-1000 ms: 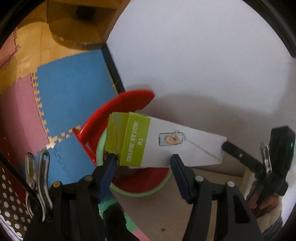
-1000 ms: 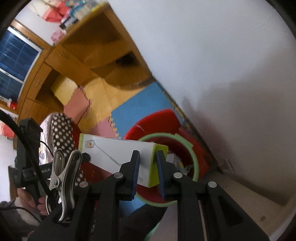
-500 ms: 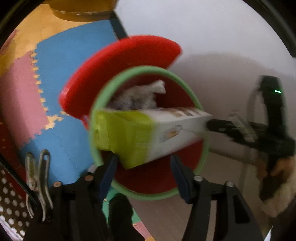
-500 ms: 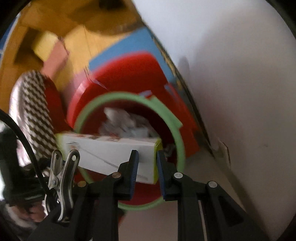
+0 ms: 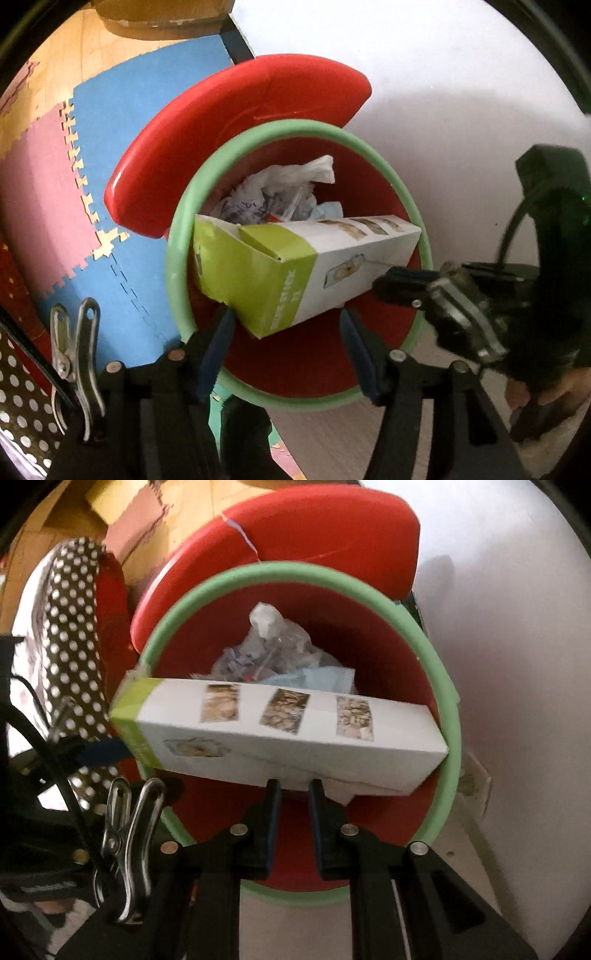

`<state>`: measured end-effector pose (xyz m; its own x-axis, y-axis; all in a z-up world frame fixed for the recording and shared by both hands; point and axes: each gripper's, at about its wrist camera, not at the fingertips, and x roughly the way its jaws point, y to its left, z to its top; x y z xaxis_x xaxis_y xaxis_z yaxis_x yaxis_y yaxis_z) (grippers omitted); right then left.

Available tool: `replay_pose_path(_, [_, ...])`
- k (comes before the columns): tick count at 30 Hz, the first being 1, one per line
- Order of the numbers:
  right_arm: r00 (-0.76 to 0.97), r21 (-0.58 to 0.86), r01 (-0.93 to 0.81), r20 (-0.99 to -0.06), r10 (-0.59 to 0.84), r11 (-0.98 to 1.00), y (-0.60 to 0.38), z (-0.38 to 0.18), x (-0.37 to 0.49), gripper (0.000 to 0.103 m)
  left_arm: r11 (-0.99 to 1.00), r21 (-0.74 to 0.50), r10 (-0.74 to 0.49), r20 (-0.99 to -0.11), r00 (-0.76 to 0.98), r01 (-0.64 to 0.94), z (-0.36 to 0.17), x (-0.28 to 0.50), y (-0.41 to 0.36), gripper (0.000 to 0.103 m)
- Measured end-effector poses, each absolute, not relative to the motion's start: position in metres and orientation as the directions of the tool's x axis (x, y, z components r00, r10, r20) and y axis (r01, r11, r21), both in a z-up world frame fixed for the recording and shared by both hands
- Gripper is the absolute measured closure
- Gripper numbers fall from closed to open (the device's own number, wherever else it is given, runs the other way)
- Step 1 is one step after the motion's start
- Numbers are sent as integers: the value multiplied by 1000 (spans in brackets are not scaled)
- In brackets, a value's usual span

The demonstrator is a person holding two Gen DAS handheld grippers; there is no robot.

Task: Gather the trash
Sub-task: 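Open both grippers to drop the selfie stick box into the bucket, then move both grippers up from the bucket back over the table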

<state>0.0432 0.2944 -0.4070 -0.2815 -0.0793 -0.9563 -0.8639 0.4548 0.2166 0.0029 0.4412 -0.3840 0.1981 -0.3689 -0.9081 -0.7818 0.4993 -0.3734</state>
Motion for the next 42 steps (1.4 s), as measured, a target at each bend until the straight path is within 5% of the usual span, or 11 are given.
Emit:
replay_pose_path(19, [-297, 261, -742, -954, 47, 618, 269, -338, 46, 85, 503, -440, -373, -887, 272, -744, -311, 14, 453, 23])
replay_pose_path(26, [-183, 256, -720, -967, 178, 645, 272, -301, 44, 43, 540, -394, -283, -917, 280, -744, -269, 4, 480, 15])
replay_pose_path(39, [27, 291, -681, -907, 421, 672, 266, -191, 20, 37, 604, -358, -170, -931, 323, -712, -171, -1, 490, 14])
replay_pose_path(42, [65, 309, -665, -883, 465, 680, 256, -171, 12, 37, 658, -253, -46, -954, 298, -709, -145, -2, 482, 14])
